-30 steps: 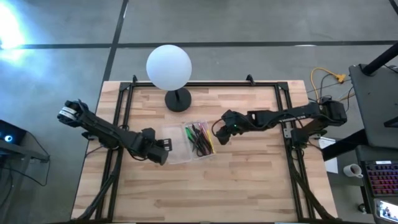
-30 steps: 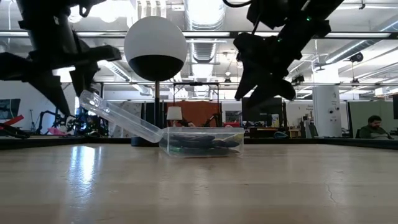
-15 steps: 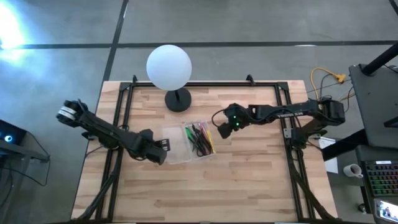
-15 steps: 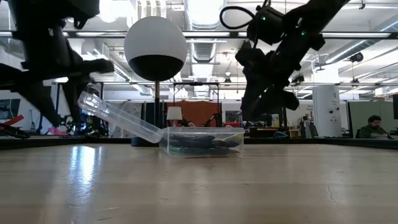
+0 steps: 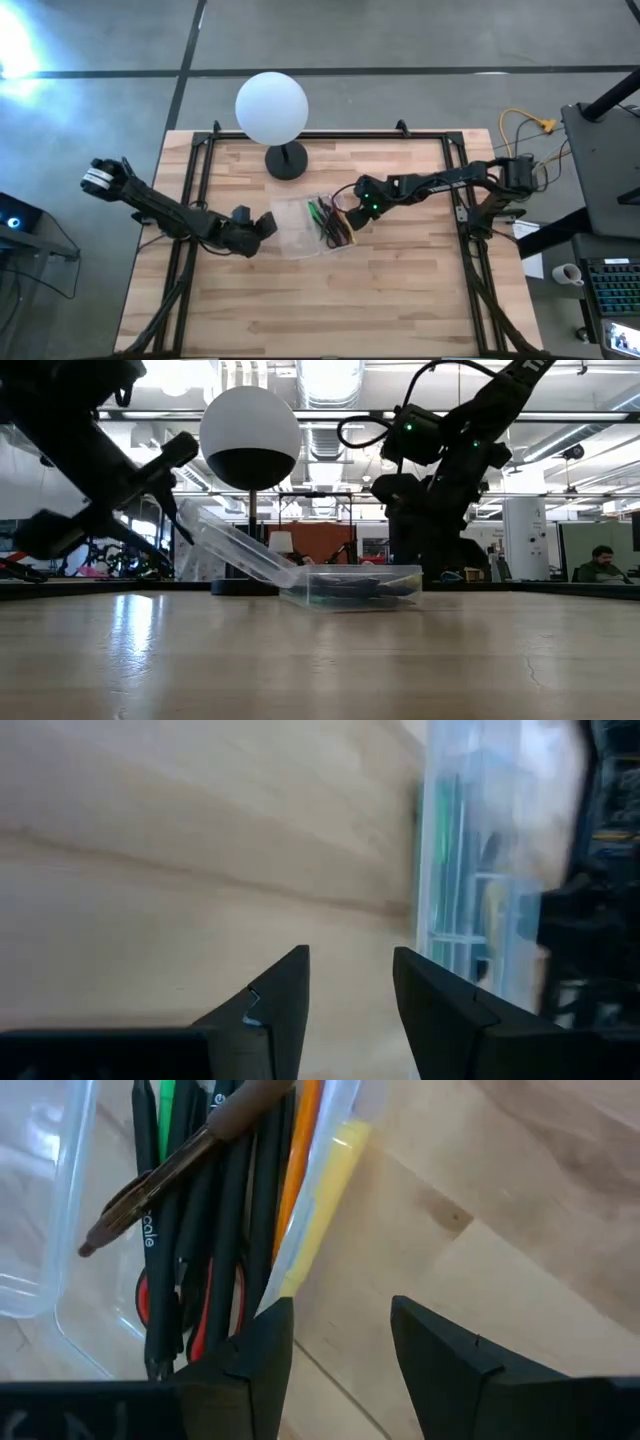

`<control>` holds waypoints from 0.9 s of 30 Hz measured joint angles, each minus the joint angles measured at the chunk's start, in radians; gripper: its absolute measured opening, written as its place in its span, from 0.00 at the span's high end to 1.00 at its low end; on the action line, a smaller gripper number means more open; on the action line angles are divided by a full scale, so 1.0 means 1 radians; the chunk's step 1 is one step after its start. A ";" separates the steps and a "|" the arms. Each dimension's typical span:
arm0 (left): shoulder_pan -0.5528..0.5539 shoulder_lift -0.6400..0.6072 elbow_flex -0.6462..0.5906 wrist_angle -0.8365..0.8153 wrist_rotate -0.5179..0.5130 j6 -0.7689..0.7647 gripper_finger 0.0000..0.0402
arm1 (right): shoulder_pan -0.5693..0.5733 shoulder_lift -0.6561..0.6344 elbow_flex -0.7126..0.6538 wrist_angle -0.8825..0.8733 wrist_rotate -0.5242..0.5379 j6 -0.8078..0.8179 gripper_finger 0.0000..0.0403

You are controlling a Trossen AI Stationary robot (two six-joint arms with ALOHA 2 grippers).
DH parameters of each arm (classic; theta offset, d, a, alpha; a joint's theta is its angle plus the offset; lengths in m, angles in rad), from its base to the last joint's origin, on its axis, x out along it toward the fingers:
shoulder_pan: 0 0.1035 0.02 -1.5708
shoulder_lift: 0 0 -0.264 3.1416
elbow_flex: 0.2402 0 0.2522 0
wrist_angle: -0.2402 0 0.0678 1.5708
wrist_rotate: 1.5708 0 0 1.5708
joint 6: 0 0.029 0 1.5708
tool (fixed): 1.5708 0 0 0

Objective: Pick & place school supplies into a supply box
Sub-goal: Close the supply box cover

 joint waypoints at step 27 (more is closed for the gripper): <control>0.046 0.152 -0.037 0.139 0.042 0.060 0.68 | -0.001 0.000 0.001 0.026 0.009 -0.016 0.60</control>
